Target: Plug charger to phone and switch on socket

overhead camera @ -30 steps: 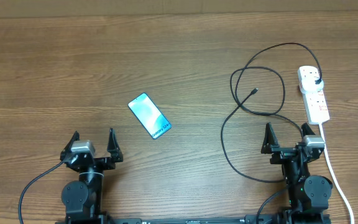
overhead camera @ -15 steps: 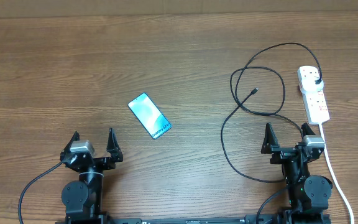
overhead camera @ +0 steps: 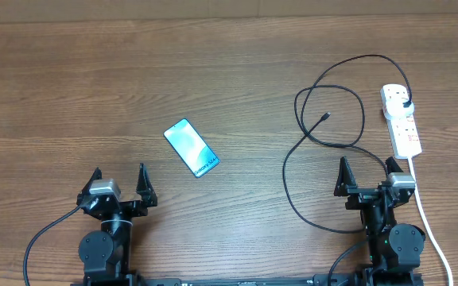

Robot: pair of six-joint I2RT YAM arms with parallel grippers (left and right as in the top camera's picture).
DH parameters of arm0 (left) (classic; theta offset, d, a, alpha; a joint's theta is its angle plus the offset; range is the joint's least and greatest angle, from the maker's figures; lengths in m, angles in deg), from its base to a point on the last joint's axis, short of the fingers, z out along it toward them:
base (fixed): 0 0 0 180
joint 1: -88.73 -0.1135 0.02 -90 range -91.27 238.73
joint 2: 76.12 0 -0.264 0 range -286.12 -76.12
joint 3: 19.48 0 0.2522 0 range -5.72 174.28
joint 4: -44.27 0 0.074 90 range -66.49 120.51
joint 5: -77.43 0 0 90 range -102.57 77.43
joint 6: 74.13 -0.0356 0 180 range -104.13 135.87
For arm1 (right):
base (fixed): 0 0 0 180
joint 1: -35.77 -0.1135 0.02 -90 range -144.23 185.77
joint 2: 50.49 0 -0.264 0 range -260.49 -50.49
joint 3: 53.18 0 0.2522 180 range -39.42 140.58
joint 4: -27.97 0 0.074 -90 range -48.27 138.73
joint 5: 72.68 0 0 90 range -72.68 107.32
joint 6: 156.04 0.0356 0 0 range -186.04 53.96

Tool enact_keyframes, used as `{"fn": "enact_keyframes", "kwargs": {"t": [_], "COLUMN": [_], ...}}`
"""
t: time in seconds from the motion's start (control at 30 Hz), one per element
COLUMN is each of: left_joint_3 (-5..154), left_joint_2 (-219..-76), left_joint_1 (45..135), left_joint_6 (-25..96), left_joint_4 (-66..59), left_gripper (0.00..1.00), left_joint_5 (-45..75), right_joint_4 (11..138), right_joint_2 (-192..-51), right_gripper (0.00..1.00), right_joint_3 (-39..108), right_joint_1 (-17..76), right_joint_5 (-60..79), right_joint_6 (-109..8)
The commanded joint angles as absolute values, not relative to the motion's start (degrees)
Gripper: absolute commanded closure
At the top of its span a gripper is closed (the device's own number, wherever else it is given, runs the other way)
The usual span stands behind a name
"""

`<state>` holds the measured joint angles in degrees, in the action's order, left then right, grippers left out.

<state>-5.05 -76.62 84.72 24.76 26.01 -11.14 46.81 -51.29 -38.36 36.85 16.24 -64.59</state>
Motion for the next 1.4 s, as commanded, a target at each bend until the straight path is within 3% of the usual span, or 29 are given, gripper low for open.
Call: {"fn": "enact_keyframes", "kwargs": {"t": [0.0, 1.13, 1.37], "left_joint_3": [-5.4, -5.4, -4.6], "left_joint_2": [-76.4, -76.4, -76.4], "left_joint_1": [84.6, 84.6, 84.6], "left_joint_6": [25.3, 25.3, 25.3], "left_joint_4": [26.1, 26.7, 28.9], "left_gripper": [0.01, 0.00, 0.00], "left_joint_5": [-11.7, -11.5, -5.3], "right_joint_4": [46.4, 46.4, 46.4], "right_joint_2": [-50.7, -50.7, -50.7], "right_gripper": [0.00, 0.00, 0.00], "right_joint_3": [-39.0, -39.0, -39.0], "right_joint_1": [37.0, 37.0, 37.0], "right_joint_5": [16.2, 16.2, 16.2], "right_joint_6": [-65.0, -65.0, -65.0]}}
